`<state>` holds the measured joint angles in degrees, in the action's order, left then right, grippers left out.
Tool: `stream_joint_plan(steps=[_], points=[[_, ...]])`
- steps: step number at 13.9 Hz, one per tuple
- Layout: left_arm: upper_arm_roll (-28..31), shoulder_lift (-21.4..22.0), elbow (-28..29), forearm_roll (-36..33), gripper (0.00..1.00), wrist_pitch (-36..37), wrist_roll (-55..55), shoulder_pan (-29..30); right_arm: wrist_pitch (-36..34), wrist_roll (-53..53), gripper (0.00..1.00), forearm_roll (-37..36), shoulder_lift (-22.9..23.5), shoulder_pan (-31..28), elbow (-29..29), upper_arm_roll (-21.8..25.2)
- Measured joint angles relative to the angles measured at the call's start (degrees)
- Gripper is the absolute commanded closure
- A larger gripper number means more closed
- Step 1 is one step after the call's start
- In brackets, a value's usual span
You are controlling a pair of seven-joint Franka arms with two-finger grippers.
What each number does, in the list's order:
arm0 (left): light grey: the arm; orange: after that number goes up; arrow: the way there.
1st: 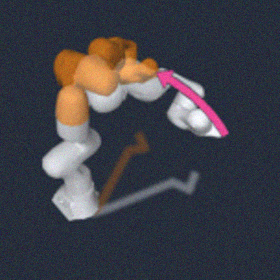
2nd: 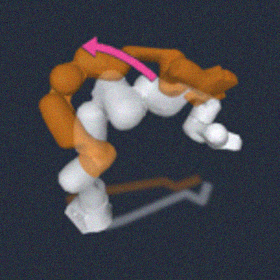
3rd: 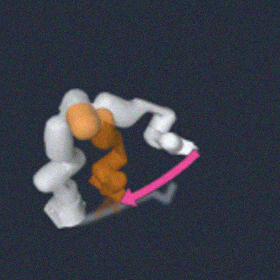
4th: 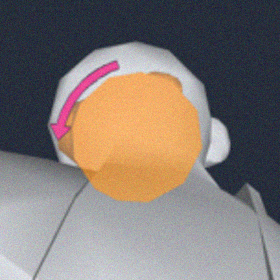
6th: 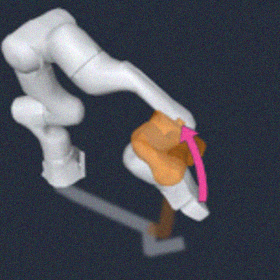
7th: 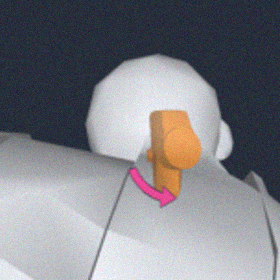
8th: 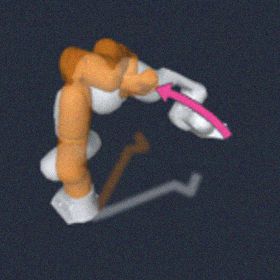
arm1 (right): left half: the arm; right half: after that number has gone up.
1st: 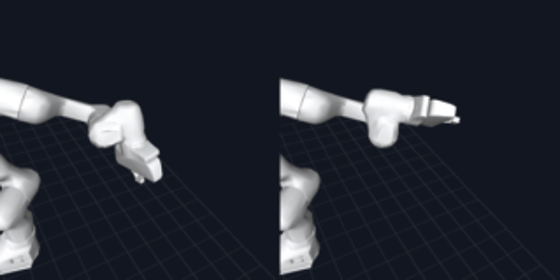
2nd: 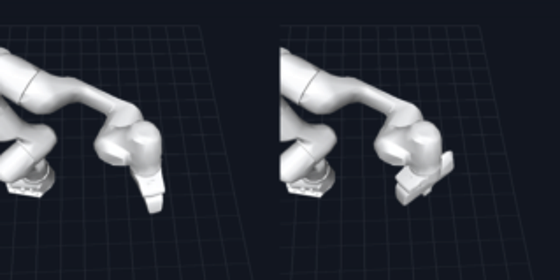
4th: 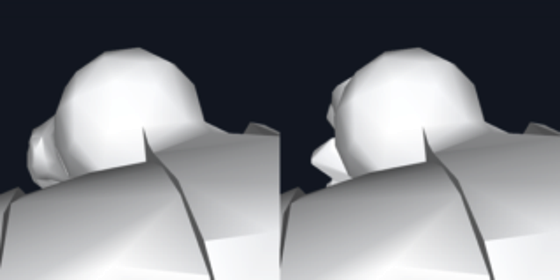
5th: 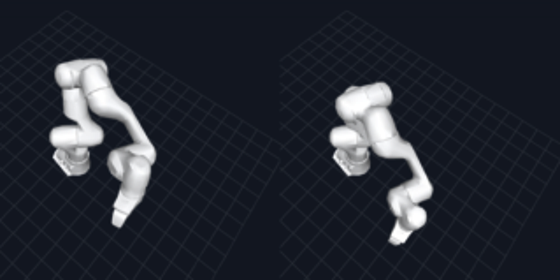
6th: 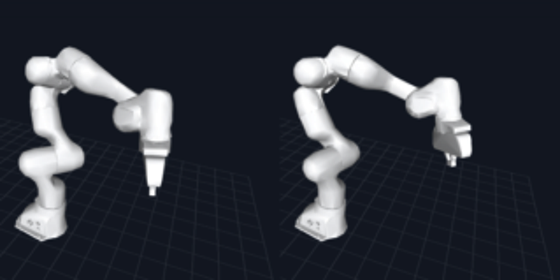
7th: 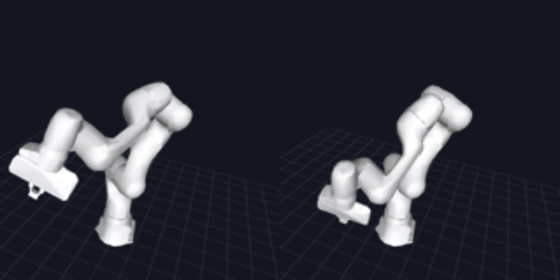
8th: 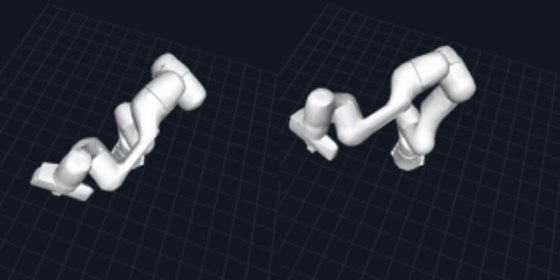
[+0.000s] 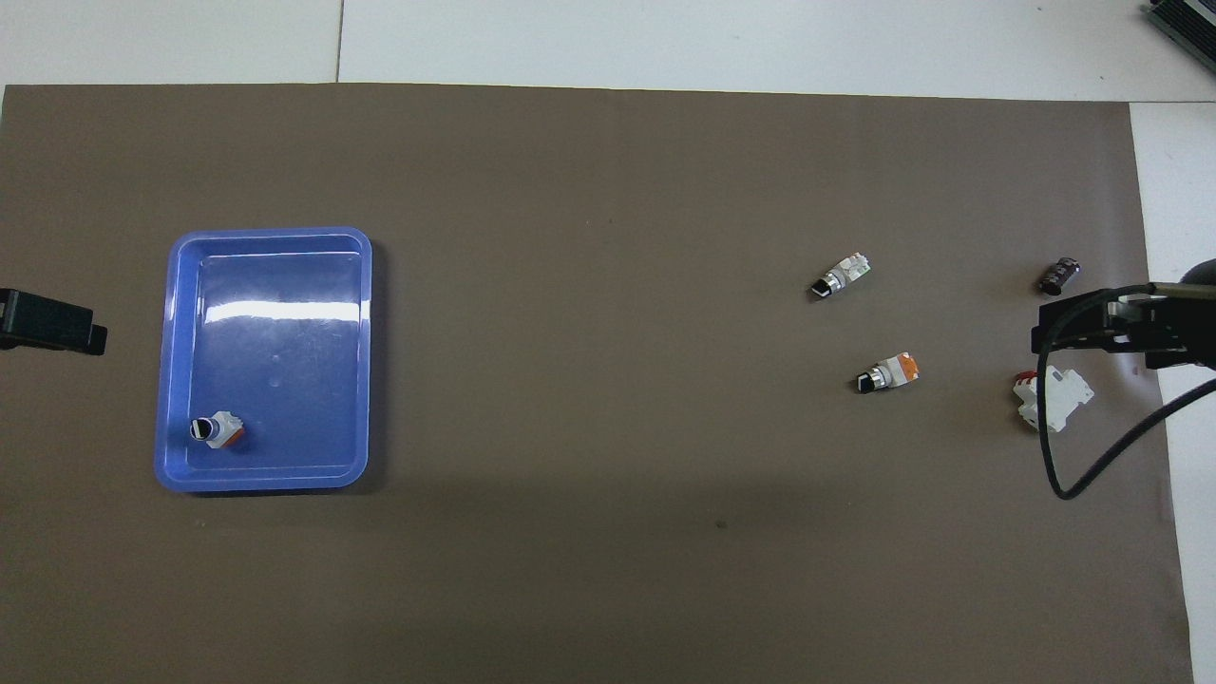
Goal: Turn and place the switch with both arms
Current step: 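Reach the right gripper down and grasp the orange-topped switch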
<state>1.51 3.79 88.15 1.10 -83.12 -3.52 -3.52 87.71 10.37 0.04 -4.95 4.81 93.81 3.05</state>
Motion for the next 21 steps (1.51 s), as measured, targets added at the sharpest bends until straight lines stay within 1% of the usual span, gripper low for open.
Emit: stream_joint_plan(steps=[3,5,8,10,11,12,13,15,17,19,21], points=[[0.0,0.0,0.0,0.0,0.00,0.0,0.0,0.0,3.2,0.2,0.00,0.0,0.0,-0.5,1.0,0.1],[0.0,0.0,0.0,0.0,0.00,0.0,0.0,0.0,7.5,0.3,0.00,0.0,0.0,-1.9,1.9,0.3],[0.0,0.0,0.0,0.0,0.00,0.0,0.0,0.0,16.2,0.3,0.00,0.0,-0.6,-2.5,7.3,0.5],[0.0,0.0,0.0,0.0,0.00,0.0,0.0,0.0,23.1,2.7,0.00,0.0,-1.1,-2.5,12.9,0.4],[0.0,0.0,0.0,0.0,0.00,0.0,0.0,0.0,27.7,7.4,0.00,0.0,-1.3,-2.4,16.2,0.4],[0.0,0.0,0.0,0.0,0.00,0.0,0.0,0.0,30.9,14.2,0.00,0.0,-1.5,-2.3,18.7,0.2],[0.0,0.0,0.0,0.0,0.00,0.0,0.0,0.0,32.2,21.2,0.00,0.0,-1.5,-2.1,20.1,0.0],[0.0,0.0,0.0,0.0,0.00,0.0,0.0,0.0,32.4,32.6,0.00,0.0,-1.4,-2.2,22.3,-0.2],[0.0,0.0,0.0,0.0,0.00,0.0,0.0,0.0,32.8,41.8,0.00,0.0,-0.6,-2.4,25.2,0.0],[0.0,0.0,0.0,0.0,0.00,0.0,0.0,0.0,32.9,47.5,0.00,0.0,1.2,-2.5,27.9,0.2],[0.0,0.0,0.0,0.0,0.00,0.0,0.0,0.0,34.4,49.7,0.00,0.1,3.3,-2.5,30.9,0.2]])
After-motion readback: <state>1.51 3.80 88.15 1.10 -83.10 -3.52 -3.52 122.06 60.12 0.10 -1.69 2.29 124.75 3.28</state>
